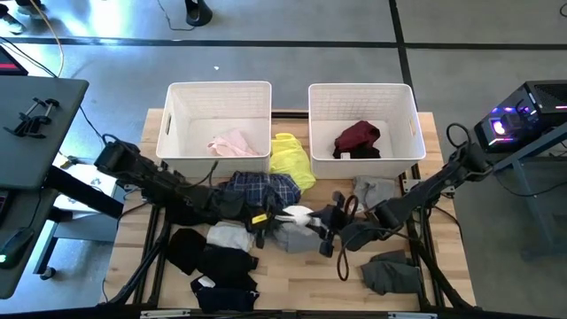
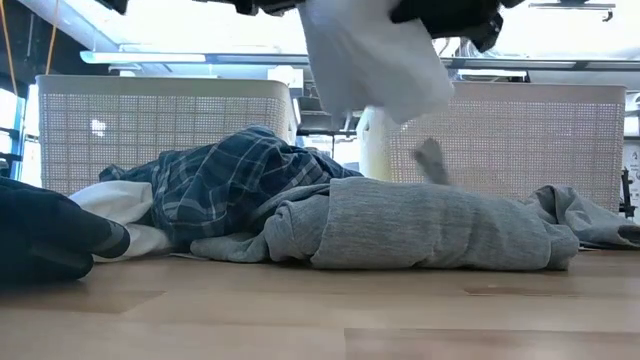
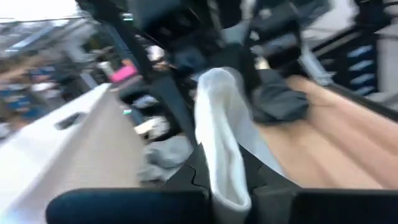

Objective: Sort clothes
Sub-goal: Put the white shirt into the left white laundry bin

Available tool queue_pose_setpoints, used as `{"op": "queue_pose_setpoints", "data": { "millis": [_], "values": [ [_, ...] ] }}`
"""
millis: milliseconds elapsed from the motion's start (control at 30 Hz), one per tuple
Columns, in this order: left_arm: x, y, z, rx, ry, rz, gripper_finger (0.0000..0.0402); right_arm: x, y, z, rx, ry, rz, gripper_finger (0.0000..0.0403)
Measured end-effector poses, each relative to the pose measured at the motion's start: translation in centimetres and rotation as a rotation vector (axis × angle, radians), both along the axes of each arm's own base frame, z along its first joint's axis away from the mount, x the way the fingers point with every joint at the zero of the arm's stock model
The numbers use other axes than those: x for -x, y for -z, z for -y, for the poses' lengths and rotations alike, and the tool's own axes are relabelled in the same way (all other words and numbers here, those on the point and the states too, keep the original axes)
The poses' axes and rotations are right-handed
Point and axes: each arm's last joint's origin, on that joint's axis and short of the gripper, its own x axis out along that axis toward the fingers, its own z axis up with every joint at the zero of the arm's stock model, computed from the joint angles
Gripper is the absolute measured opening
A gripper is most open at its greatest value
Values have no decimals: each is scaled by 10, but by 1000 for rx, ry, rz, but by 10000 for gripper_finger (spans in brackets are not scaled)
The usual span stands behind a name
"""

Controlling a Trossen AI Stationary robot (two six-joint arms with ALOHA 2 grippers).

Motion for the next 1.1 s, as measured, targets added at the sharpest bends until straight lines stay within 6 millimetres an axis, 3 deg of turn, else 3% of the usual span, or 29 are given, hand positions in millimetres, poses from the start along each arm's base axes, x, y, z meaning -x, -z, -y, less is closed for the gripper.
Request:
{"op": "queue_pose_setpoints", "data": {
  "millis": [133,300,400,567,767,967,1100],
  "values": [
    [16,-24,3,-61,-154,68,4,7,4,3,-17,54,-53,171],
    [47,-67,-3,-185,-387,166,2,10,9,4,-32,92,-85,171],
    [67,-92,-22,-276,-590,171,1,10,9,4,-35,96,-78,170],
    [99,-120,-74,-328,-922,119,1,10,9,4,-32,100,-74,169],
    [128,-111,-135,-242,-1105,-14,1,9,9,4,-26,109,-67,169],
    [143,-79,-191,188,-1070,-275,1,9,9,4,-26,109,-66,169],
    [139,-60,-225,317,-1100,-468,1,9,9,5,-21,109,-68,169]
  ]
}}
